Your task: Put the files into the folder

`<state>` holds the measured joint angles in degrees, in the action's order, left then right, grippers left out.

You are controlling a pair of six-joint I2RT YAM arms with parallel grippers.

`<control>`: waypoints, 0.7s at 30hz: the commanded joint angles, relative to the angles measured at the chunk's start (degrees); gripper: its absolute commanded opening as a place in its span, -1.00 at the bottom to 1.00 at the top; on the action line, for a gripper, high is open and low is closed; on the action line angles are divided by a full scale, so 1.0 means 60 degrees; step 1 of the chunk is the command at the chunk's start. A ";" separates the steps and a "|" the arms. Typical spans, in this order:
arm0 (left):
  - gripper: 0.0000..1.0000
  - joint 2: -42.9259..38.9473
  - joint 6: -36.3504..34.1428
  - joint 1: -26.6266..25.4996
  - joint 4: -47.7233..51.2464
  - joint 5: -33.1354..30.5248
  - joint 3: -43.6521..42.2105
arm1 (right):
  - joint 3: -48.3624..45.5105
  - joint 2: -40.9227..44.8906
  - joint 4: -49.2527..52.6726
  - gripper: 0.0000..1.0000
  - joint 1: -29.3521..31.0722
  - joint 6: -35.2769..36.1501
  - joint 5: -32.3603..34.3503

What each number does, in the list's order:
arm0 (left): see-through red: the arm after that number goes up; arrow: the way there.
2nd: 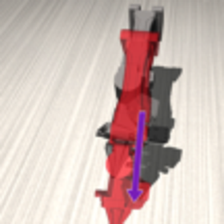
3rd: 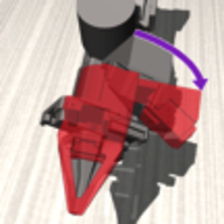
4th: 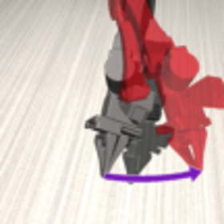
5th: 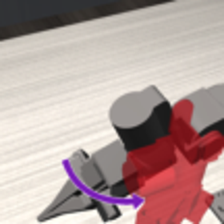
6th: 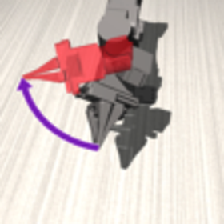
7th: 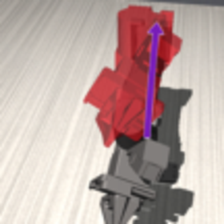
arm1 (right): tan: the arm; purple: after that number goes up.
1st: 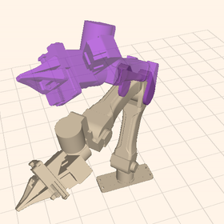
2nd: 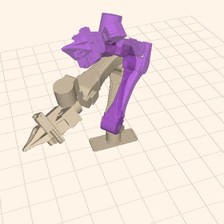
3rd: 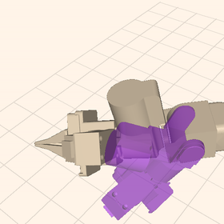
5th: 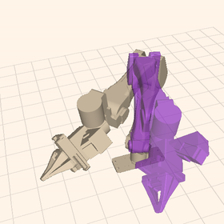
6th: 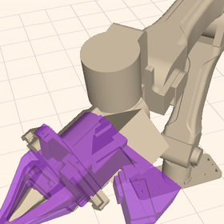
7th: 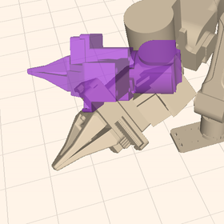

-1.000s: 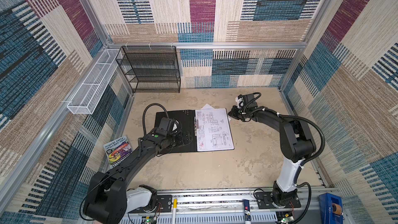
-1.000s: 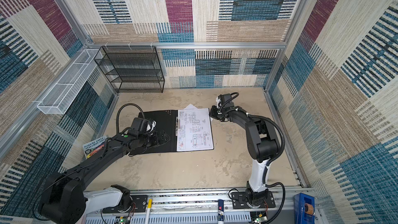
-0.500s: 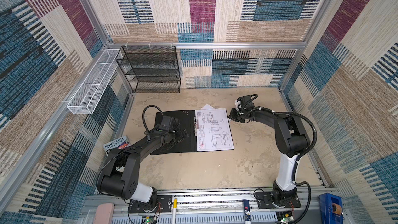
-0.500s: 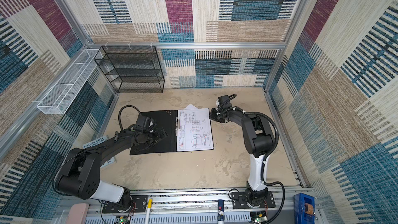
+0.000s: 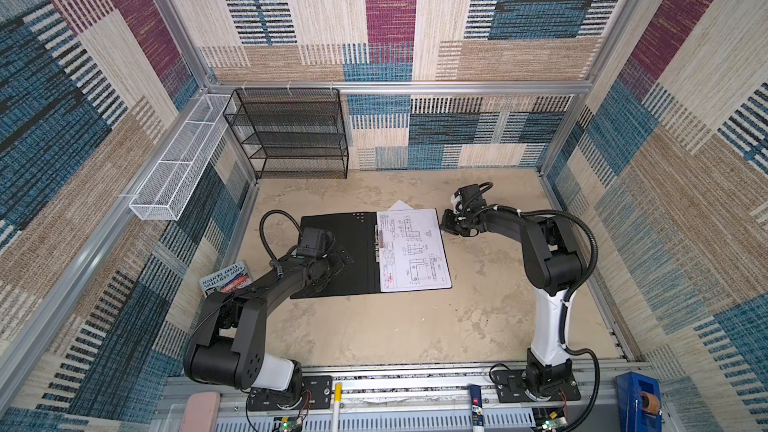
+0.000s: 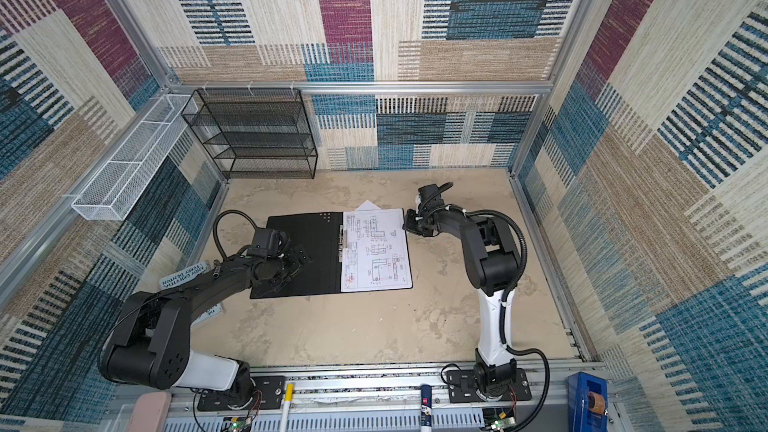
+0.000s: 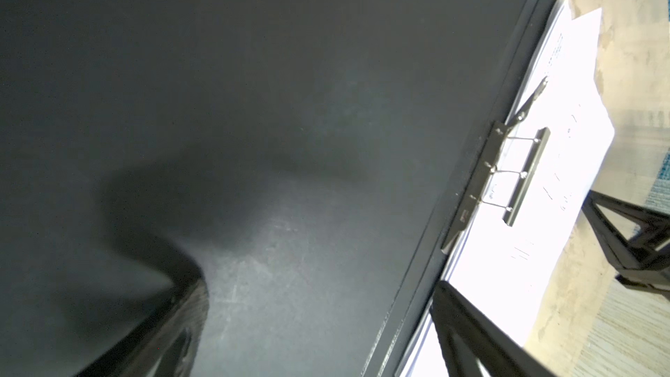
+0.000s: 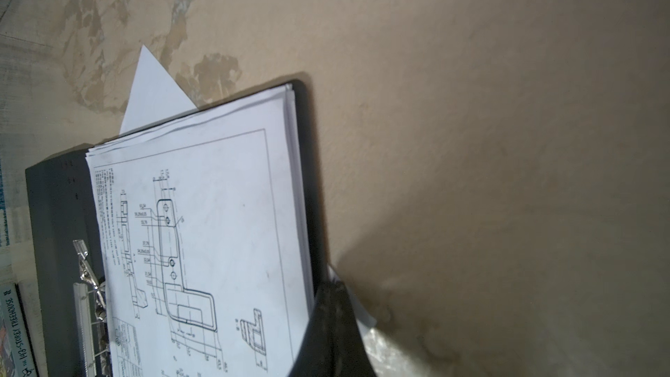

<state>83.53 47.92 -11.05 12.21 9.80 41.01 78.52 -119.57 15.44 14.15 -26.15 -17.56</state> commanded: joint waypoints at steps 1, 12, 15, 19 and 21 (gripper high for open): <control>0.95 0.0026 0.0261 0.0138 0.0505 -0.0372 -0.0156 | -0.0108 -0.0089 0.0044 -1.00 0.0014 -0.0124 0.0219; 0.95 -0.0150 0.0425 0.0525 0.0572 -0.0343 -0.0376 | -0.0852 0.0374 0.0044 -1.00 -0.0857 -0.0749 0.0995; 0.95 -0.0165 0.0379 0.0588 0.0602 -0.0347 -0.0395 | -0.1270 0.0744 -0.0125 -1.00 -0.1494 -0.0926 0.0974; 0.95 -0.0121 0.0377 0.0669 0.0560 -0.0272 -0.0424 | -0.2048 0.1495 -0.0225 -1.00 -0.2393 -0.1081 0.0889; 0.94 -0.0093 0.0385 0.0703 0.0529 -0.0222 -0.0422 | -0.2706 0.2077 -0.0373 -1.00 -0.2797 -0.1171 0.0783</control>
<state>82.30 49.30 -7.16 10.07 9.52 39.11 65.12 -109.95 12.12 -0.93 -31.55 -13.54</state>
